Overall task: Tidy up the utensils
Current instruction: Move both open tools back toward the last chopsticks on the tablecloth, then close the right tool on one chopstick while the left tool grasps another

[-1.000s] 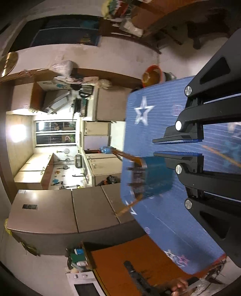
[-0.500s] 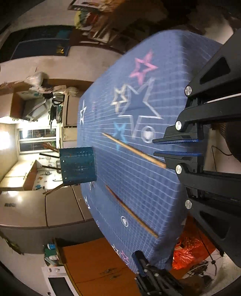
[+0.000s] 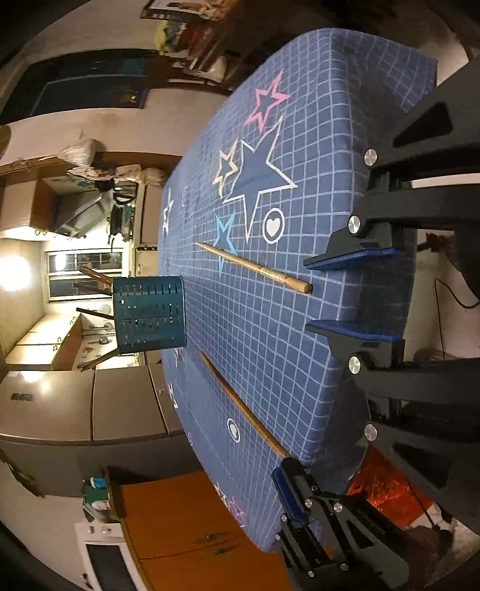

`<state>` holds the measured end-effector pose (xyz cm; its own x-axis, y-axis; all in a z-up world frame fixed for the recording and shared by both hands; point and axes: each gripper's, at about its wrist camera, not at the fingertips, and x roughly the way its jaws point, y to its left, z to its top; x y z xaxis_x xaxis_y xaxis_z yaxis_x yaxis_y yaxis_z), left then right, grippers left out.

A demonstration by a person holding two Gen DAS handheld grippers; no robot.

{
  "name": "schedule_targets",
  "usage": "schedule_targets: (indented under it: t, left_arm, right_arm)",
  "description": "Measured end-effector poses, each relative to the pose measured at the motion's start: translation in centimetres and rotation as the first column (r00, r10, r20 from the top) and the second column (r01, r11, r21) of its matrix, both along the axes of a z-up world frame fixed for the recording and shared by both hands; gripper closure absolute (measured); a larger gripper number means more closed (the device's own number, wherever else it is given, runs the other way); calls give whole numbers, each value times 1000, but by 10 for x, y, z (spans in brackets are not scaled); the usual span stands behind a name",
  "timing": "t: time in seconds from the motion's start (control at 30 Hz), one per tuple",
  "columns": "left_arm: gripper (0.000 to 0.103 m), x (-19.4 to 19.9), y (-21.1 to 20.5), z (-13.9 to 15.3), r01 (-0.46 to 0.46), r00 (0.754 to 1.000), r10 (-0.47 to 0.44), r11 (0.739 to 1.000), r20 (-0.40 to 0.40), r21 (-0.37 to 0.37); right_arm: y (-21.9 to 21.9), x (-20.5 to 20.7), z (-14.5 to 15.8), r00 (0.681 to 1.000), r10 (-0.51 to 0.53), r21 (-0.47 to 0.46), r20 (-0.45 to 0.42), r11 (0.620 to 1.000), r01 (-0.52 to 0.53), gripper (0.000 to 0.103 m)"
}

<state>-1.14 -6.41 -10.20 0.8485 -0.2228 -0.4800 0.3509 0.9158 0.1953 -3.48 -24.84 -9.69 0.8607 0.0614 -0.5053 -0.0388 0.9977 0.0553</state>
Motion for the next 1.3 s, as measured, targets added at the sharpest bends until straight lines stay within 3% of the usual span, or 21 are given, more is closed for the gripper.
schedule_targets:
  t: [0.23, 0.4, 0.67, 0.73, 0.77, 0.9, 1.03, 1.3]
  left_arm:
    - [88, 0, -1, -3, -27, 999, 28, 999, 17, -27]
    - [89, 1, -1, -4, -43, 999, 44, 998, 17, -55]
    - [92, 2, 1, -8, -55, 998, 58, 994, 32, -97]
    - [93, 1, 1, -9, -50, 998, 54, 993, 35, -104]
    - [96, 1, 1, -9, -46, 998, 51, 993, 36, -107]
    - [98, 3, 5, -8, -21, 999, 24, 991, 23, -129]
    - [98, 7, 13, -3, -24, 1000, 24, 989, 1, -149]
    - [98, 7, 33, 28, -49, 999, 52, 978, 12, -201]
  right_arm:
    - [3, 6, -4, 999, -25, -7, 25, 1000, 25, 75]
    - [3, 13, -5, 998, -48, 0, 34, 999, 48, 86]
    - [9, 17, -9, 991, -112, -19, 71, 993, 114, 87]
    - [8, 16, -10, 990, -122, -8, 74, 992, 122, 88]
    - [8, 16, -10, 989, -131, 0, 74, 991, 131, 94]
    - [4, 14, -10, 988, -138, 35, 67, 990, 136, 96]
    - [0, 11, -5, 990, -131, 69, 56, 990, 127, 96]
    - [2, -7, 20, 990, -96, 26, 104, 995, 94, 96]
